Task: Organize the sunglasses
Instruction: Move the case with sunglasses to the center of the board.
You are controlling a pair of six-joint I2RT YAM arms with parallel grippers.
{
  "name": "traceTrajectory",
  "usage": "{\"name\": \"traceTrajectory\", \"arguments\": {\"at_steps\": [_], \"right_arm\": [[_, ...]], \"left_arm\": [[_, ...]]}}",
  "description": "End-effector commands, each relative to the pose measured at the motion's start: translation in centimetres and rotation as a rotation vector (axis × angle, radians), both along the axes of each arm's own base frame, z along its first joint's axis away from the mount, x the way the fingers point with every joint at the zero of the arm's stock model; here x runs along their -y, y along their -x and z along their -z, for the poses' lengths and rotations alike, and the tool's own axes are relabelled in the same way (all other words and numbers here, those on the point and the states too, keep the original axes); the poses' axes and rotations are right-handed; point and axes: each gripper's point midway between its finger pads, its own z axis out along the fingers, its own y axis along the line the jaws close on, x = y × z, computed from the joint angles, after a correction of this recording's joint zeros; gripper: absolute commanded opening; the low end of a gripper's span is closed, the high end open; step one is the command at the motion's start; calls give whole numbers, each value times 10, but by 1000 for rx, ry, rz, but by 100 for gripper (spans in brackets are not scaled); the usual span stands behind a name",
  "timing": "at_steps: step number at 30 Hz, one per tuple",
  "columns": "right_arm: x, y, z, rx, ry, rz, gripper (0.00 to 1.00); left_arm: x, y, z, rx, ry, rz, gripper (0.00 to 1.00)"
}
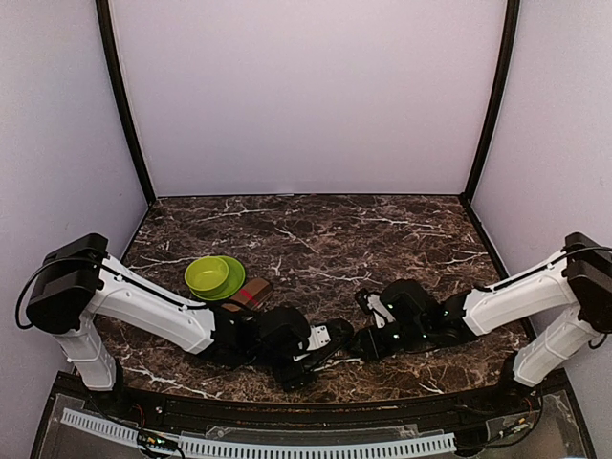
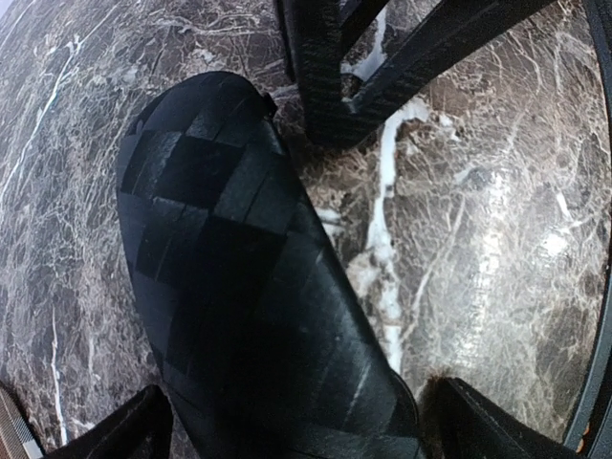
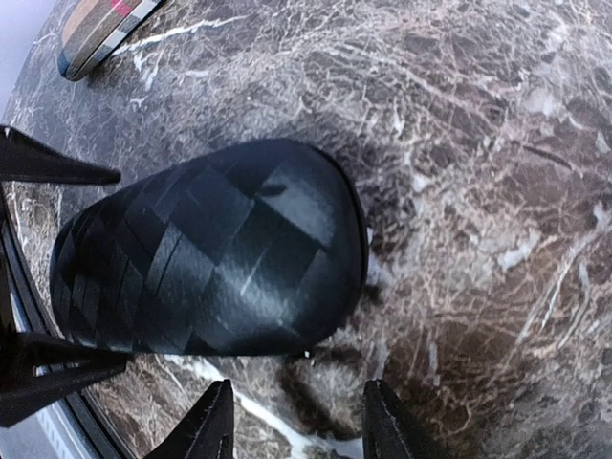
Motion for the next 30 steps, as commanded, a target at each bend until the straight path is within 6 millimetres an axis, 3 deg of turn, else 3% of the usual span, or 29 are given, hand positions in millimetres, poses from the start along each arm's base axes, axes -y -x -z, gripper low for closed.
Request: {"name": "traceTrajectory", "arguments": {"at_steps": [1, 12, 20, 25, 30], "right_arm": [[-4, -8, 3, 39, 45, -2, 45], [-6, -18, 9, 92, 104, -58, 37], [-5, -21, 6, 144, 137, -149, 36], [-4, -24, 4, 187, 166, -200, 40], [-6, -26, 0, 226, 165, -244, 38]], "left_arm": [[2, 3, -1, -38, -6, -10, 99], [6, 0, 9, -39, -38, -3, 93], [2, 0, 16, -71, -52, 4, 79], [1, 3, 21, -112, -50, 21, 66], [-2, 8, 23, -153, -53, 45, 61]]}}
